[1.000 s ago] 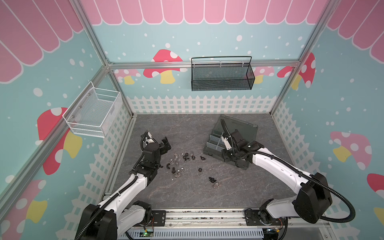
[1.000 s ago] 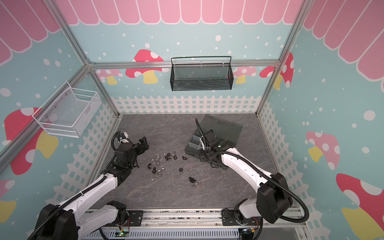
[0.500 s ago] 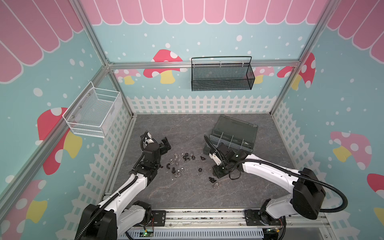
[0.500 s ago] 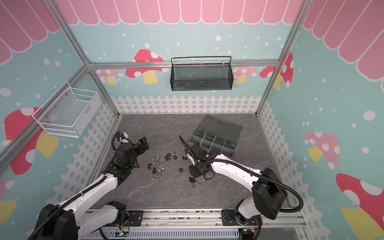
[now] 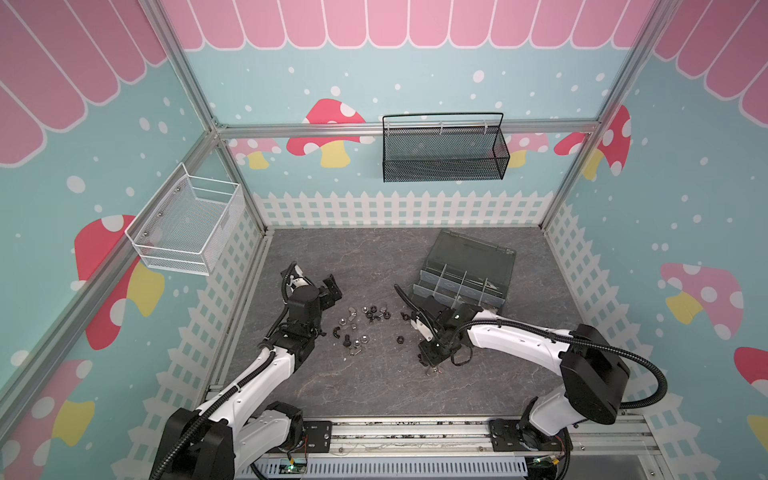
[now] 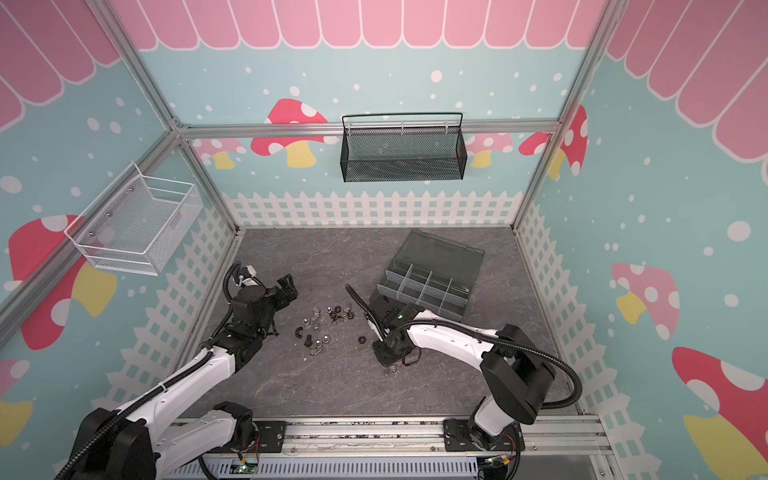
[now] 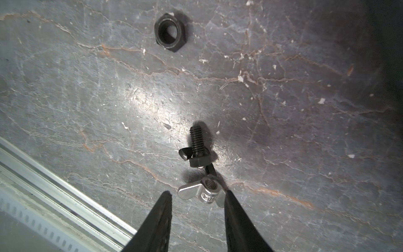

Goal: Sort the screws and nuts into containers
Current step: Pick up the screw from the center of the table.

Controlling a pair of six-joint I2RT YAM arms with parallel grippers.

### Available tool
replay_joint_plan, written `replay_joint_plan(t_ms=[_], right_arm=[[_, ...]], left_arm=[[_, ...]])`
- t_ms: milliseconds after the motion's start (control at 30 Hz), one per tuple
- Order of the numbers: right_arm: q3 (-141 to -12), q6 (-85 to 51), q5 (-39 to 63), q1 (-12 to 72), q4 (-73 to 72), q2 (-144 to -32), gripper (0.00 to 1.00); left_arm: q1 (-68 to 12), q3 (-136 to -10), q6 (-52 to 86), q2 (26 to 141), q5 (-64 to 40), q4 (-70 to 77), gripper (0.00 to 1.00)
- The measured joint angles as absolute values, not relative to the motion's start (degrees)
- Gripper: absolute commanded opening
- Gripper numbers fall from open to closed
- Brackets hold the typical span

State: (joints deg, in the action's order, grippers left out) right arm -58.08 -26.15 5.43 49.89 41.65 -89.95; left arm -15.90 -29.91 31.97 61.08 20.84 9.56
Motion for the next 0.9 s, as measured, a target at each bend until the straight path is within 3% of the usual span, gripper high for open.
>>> replay_joint_plan(t_ms=[900], right_arm=[[-59.31, -26.48, -1.5, 49.76, 38.48, -97.97, 0.26]], left_arm=[[-15.9, -29.91, 31.94, 61.34, 20.97, 9.41, 0.99]])
